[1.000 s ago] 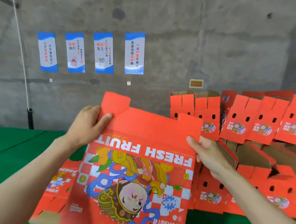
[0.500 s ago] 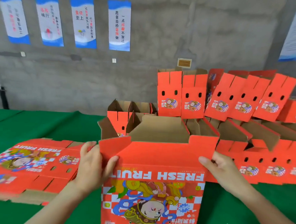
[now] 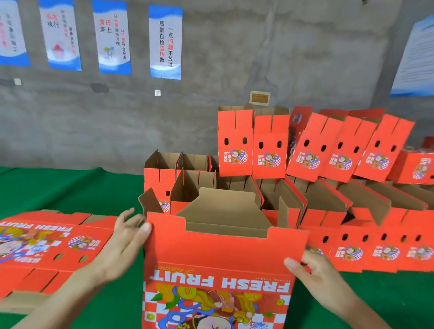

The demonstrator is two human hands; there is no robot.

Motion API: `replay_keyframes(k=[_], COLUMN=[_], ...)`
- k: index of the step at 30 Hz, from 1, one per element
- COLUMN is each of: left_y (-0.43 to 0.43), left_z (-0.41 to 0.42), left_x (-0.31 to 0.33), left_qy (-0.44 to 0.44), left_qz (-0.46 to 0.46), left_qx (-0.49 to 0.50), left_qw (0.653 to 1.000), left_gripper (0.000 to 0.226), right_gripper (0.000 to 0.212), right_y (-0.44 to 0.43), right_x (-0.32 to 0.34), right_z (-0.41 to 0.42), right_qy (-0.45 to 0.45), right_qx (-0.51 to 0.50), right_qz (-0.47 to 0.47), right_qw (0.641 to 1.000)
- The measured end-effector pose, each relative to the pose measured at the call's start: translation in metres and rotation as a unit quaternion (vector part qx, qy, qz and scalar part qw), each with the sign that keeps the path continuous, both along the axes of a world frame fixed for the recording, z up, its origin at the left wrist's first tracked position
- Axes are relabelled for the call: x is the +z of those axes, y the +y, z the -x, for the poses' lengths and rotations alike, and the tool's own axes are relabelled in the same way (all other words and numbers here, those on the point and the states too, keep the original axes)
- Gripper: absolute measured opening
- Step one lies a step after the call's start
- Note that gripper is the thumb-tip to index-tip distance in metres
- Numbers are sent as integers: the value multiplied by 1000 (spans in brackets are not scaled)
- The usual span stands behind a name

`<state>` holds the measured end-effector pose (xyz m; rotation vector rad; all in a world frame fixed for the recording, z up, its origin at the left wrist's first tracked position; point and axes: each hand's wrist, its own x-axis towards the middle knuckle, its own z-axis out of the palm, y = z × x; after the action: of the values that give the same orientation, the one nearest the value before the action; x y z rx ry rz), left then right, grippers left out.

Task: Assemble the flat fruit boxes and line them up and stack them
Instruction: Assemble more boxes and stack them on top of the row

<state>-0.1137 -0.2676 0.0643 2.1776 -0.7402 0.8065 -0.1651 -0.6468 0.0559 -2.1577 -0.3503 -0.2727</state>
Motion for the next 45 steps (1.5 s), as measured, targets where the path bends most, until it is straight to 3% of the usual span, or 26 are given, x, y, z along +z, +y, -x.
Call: replay_keyframes(k=[5,10,13,19,25,26,29,31,33,35,37,39,42,45], left_y=[-8,-29,-34,-32,-38,-37,-32,-31,-28,-28,-26,-26,-32,-36], left_z=[-6,-3,-5,0,9,9,7,4,-1,-1,-2,-5,-8,-8], left_x=[-14,-28,-29,-24,-23,-24,-20,-16,-15,-12,-13,-14,-17,-21], left_qy=[-83,-142,-109,-87,-20,-10,50,116,220,348,429,441,400,370], left_qz=[-39,5,4,-43,-41,-29,27,94,226,370,416,416,406,395], left_qx=[126,269,293,315,332,337,355,352,271,150,89,75,84,122], left_qw=[988,953,950,944,942,941,933,924,909,848,797,792,817,832], left_gripper=[63,61,49,47,48,52,103,121,109,82,61,51,51,30], right_gripper=[45,62,53,34,45,44,41,40,39,34,26,23,20,14], right_y=[9,16,26,40,35,35,36,34,33,31,28,25,21,17], right_x=[-7,-10,-10,-10,-2,-1,-1,-5,-9,-12,-12,-10,-9,-9], right_z=[-3,-7,-10,-17,-17,-17,-17,-18,-18,-17,-16,-14,-11,-8], right_qy=[-48,-124,-139,-118,-82,-88,-99,-92,-89,-74,-27,4,-8,-18], right_qx=[-42,-147,-175,-217,-175,-170,-158,-156,-160,-160,-146,-132,-121,-101], right_qz=[42,-37,-26,19,94,104,137,166,191,215,225,226,203,165], right_qw=[997,981,974,969,977,976,973,969,964,961,963,965,972,981])
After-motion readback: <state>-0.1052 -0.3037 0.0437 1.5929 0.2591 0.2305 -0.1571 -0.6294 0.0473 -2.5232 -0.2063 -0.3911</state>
